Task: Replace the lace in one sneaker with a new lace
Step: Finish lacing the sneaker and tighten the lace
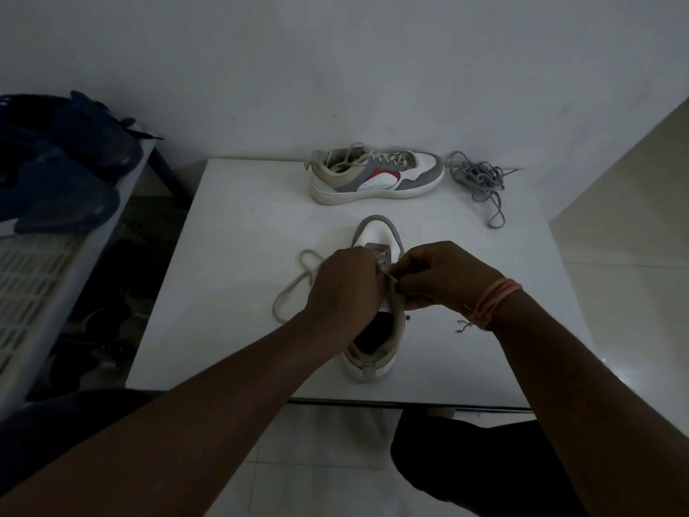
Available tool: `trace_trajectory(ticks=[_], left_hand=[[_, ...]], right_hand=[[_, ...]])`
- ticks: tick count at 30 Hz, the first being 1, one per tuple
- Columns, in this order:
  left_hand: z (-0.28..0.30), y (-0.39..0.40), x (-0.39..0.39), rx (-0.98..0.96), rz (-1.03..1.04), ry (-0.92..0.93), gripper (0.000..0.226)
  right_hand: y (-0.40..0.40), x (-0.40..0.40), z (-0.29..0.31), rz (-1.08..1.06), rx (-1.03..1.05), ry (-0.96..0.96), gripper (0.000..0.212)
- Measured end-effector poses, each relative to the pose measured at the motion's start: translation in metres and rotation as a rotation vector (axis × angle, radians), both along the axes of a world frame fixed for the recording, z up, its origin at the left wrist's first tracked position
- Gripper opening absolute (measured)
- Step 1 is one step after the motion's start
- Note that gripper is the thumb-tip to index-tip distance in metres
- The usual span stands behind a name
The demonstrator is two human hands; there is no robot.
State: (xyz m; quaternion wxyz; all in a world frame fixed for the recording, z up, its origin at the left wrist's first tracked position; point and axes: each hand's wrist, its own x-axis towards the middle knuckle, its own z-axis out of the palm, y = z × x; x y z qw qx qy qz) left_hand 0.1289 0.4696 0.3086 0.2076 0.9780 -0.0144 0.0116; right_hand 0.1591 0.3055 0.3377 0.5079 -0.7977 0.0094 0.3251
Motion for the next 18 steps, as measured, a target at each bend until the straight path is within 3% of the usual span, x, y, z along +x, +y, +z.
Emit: trace_trajectory(ticks=[4,7,9,10,14,18], left_hand=[[0.004,0.005,0.0,-0.198,0.043,0.112,0.029],[0.01,0.006,-0.004,-0.194,0.019,0.096,0.016],[0.01,0.007,-0.005,-0.198,0.047,0.125,0.009],[0.011,0.007,-0.005,-0.178,0.066,0.151,0.009],[0.019,0.009,-0.006,0.12,0.1,0.044,0.046],[0.022,0.02,-0.008,0.005,0.083,0.283,0.045]], right_hand=[[-0.001,-0.001,-0.002,0.004,0.044,0.012,0.017],[0.002,-0.001,-0.006,-0.096,0.062,0.071,0.016],[0.006,-0.002,-0.01,-0.114,0.019,0.01,0.013],[0.009,-0.003,-0.012,-0.099,-0.026,-0.041,0.012],[0.007,0.0,-0.016,-0.079,-0.233,-0.096,0.018],[-0.037,0.017,-0.013,-0.213,-0.715,-0.267,0.017]])
